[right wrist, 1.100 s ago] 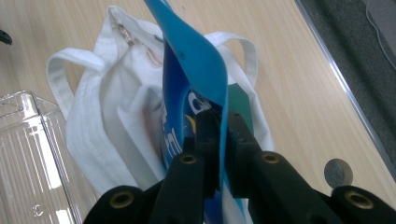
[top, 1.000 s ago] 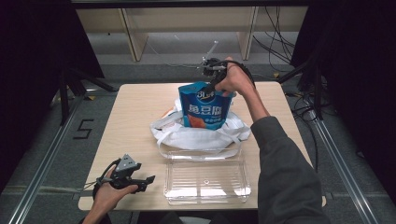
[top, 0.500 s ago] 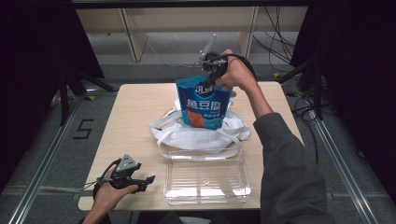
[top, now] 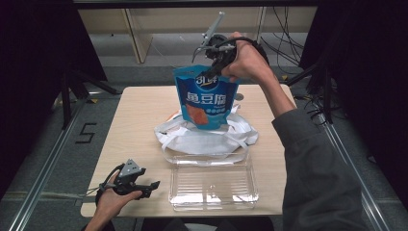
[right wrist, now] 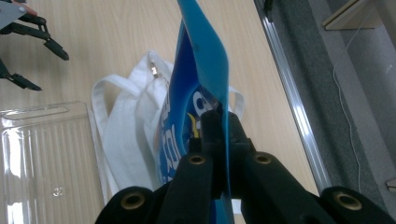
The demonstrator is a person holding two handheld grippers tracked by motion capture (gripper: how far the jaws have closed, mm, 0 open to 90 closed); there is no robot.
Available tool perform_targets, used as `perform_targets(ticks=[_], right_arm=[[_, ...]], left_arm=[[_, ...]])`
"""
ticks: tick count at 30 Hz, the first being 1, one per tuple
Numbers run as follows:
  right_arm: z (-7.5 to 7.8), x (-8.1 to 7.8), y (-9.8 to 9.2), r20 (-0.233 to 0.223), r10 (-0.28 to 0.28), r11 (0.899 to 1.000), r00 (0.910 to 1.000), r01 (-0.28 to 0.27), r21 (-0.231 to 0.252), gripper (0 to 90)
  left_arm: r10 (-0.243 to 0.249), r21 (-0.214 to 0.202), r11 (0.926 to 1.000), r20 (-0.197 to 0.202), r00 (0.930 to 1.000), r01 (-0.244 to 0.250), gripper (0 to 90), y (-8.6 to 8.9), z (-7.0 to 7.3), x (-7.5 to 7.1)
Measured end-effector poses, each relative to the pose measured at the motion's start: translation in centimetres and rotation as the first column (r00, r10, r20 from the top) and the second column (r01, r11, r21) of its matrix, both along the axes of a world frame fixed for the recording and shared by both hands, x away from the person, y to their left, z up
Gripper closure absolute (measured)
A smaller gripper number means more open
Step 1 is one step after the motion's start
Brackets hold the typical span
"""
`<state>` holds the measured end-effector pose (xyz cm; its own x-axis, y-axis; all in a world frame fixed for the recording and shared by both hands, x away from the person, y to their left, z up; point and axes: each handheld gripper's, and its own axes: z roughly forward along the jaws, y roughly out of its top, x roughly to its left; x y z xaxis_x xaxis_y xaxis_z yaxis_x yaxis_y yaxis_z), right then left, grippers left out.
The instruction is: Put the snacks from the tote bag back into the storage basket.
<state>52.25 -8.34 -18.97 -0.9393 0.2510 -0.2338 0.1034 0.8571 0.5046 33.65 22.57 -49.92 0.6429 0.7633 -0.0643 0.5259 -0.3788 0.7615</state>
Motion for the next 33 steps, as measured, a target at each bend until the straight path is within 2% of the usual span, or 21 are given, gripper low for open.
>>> perform_targets(ticks=[1, 5, 10, 11, 13, 14, 18, 21, 22, 23, 24, 27, 30, 32, 33], right_arm=[[0.1, -0.3, 0.0, -0.001, -0.012, 1.000, 0.9999, 0.012, 0.001, 90.0], [0.5, -1.1, -0.1, -0.003, 0.009, 1.000, 1.0000, -0.009, 0.001, 90.0], [1.1, -2.9, -0.1, 0.028, 0.028, 1.000, 0.9992, -0.028, 0.000, 90.0], [1.2, -3.4, -0.1, 0.020, 0.020, 1.000, 0.9996, -0.020, 0.002, 90.0], [1.4, -3.9, -0.2, 0.020, 0.038, 0.999, 0.9991, -0.038, 0.000, 90.0], [1.5, -4.2, -0.3, 0.031, 0.030, 1.000, 0.9990, -0.030, -0.001, 90.0], [1.6, -5.3, -0.6, 0.021, 0.040, 0.999, 0.9990, -0.039, -0.011, 90.0], [1.7, -6.2, -0.7, 0.031, 0.051, 0.998, 0.9982, -0.050, -0.024, 90.0], [1.7, -6.5, -0.7, 0.033, 0.053, 0.998, 0.9981, -0.052, -0.026, 90.0], [1.7, -6.6, -0.7, 0.030, 0.077, 0.997, 0.9965, -0.076, -0.030, 90.0], [1.7, -7.1, -0.7, 0.020, 0.065, 0.997, 0.9977, -0.065, -0.031, 90.0], [1.6, -7.8, -0.7, 0.028, 0.088, 0.996, 0.9957, -0.087, -0.033, 90.0], [1.5, -8.5, -0.7, 0.026, 0.100, 0.995, 0.9946, -0.100, -0.027, 90.0], [1.3, -9.1, -0.8, 0.008, 0.097, 0.995, 0.9952, -0.097, -0.018, 90.0], [1.2, -9.2, -0.9, 0.007, 0.109, 0.994, 0.9940, -0.109, -0.015, 90.0]], left_arm=[[0.003, -0.002, 1.0000, 0.000, 1.0000, -0.003, 22.8, 0.0, 0.0, 0.0], [0.018, -0.012, 0.9998, -0.011, 0.9998, -0.018, 22.8, 0.1, 0.0, 0.0], [0.018, -0.019, 0.9997, -0.010, 0.9998, -0.018, 22.8, 0.0, -0.1, 0.0], [0.022, -0.007, 0.9997, -0.011, 0.9997, -0.023, 22.8, 0.1, -0.1, 0.0], [0.017, -0.001, 0.9998, -0.004, 0.9998, -0.017, 22.8, 0.1, 0.0, 0.0], [0.012, 0.004, 0.9999, 0.002, 0.9999, -0.012, 22.8, 0.2, 0.0, 0.1], [0.031, 0.001, 0.9995, -0.010, 0.9995, -0.031, 22.8, 0.2, -0.1, 0.1], [0.030, -0.006, 0.9995, -0.011, 0.9995, -0.030, 22.8, 0.2, -0.1, 0.1], [0.032, -0.003, 0.9995, -0.009, 0.9994, -0.032, 22.8, 0.3, -0.1, 0.1], [0.034, -0.003, 0.9994, -0.009, 0.9994, -0.034, 22.8, 0.3, -0.1, 0.1], [0.031, 0.001, 0.9995, -0.008, 0.9995, -0.031, 22.8, 0.3, 0.0, 0.1], [0.028, 0.006, 0.9996, -0.014, 0.9995, -0.028, 22.8, 0.5, 0.1, 0.1], [0.033, 0.000, 0.9994, -0.010, 0.9994, -0.033, 22.8, 0.4, 0.1, 0.1], [0.013, 0.010, 0.9999, -0.015, 0.9998, -0.013, 22.8, 0.6, 0.1, 0.1], [0.032, 0.000, 0.9995, -0.009, 0.9994, -0.032, 22.8, 0.4, 0.0, 0.1]])
